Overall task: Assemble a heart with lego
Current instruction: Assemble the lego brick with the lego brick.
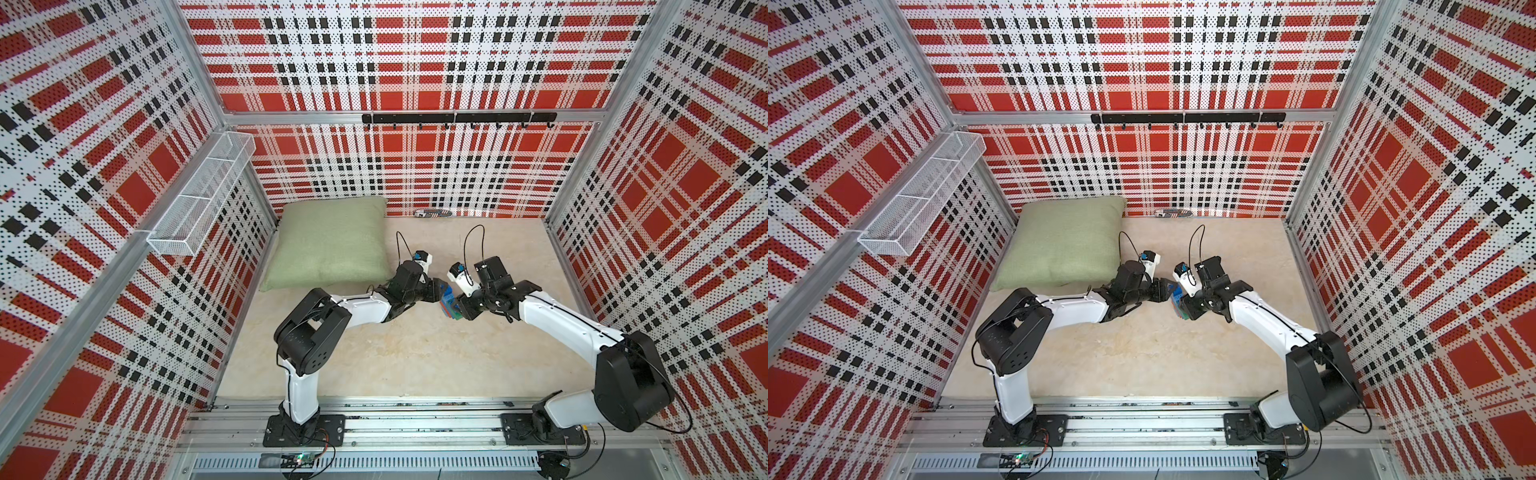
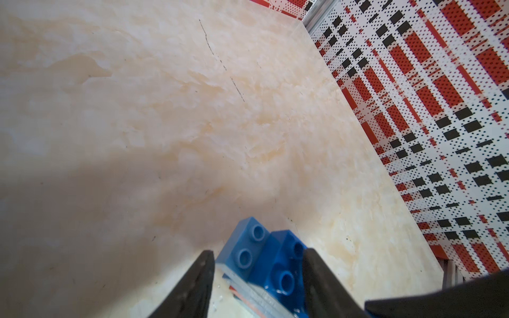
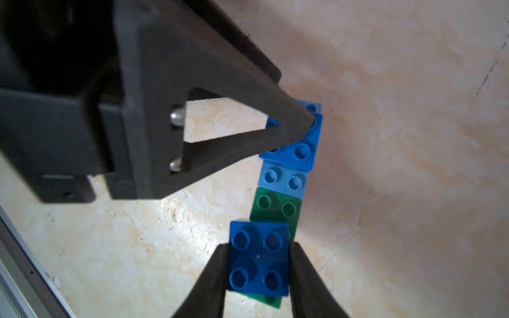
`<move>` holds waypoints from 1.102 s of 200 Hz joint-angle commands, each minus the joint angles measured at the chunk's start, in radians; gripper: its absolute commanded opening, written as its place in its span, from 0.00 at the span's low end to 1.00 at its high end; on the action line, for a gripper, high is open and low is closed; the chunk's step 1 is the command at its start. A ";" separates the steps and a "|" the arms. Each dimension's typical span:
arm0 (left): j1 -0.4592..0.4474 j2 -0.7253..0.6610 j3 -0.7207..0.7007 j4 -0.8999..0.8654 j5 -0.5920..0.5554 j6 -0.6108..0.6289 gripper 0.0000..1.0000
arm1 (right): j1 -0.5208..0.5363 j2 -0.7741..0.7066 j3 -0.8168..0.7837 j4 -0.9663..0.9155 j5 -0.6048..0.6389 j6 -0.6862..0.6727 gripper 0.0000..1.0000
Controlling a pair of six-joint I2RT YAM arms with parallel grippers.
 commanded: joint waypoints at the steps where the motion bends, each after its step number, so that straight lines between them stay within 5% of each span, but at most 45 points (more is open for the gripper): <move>1: -0.007 0.011 0.021 -0.011 -0.018 0.018 0.56 | 0.019 -0.031 -0.027 0.020 0.066 0.053 0.37; 220: -0.032 -0.018 0.020 -0.024 -0.039 0.034 0.56 | 0.023 -0.074 -0.094 0.026 0.132 0.105 0.37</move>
